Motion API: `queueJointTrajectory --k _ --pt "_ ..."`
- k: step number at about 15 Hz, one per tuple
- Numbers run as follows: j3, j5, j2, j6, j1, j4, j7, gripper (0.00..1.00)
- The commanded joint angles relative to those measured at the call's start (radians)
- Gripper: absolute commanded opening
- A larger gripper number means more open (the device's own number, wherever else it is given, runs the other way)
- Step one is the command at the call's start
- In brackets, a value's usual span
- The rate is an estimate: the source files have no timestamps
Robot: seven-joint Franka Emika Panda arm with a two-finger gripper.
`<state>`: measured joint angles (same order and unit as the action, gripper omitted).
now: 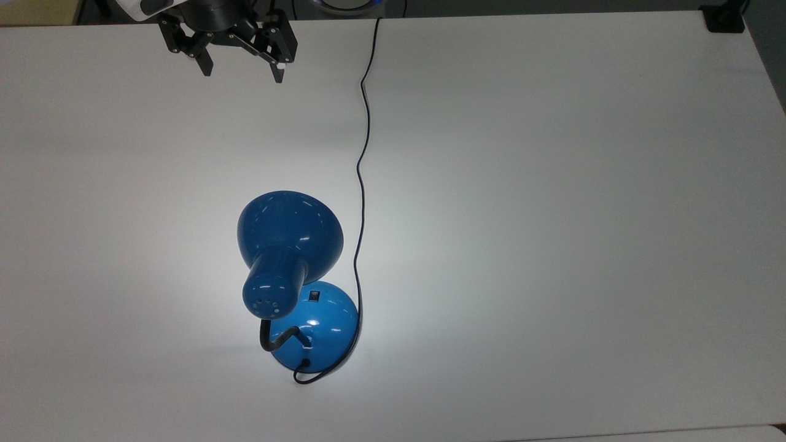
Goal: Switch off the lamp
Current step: 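Move the gripper down toward the blue lamp's round base switch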
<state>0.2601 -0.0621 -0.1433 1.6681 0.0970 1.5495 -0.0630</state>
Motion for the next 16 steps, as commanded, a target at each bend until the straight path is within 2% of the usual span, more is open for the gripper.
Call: queueJointTrajectory --k 1,4,6,7,9,10,16 --pt "0.001 0.016 0.025 -0.022 -0.013 0.006 -0.015 1.0" --pt "0.001 0.015 0.024 -0.018 -0.016 0.006 -0.015 0.99" --pt "-0.001 0.012 0.022 -0.014 -0.016 0.006 -0.024 0.75" --pt "-0.001 0.007 0.021 -0.013 -0.014 0.006 -0.044 0.57" --pt "-0.002 0.002 0.013 0.008 -0.013 0.007 -0.066 0.12" --pt "-0.004 0.001 0.007 0.036 -0.011 0.008 -0.066 0.0" --pt "-0.015 -0.038 -0.093 0.257 0.001 0.011 -0.066 0.0"
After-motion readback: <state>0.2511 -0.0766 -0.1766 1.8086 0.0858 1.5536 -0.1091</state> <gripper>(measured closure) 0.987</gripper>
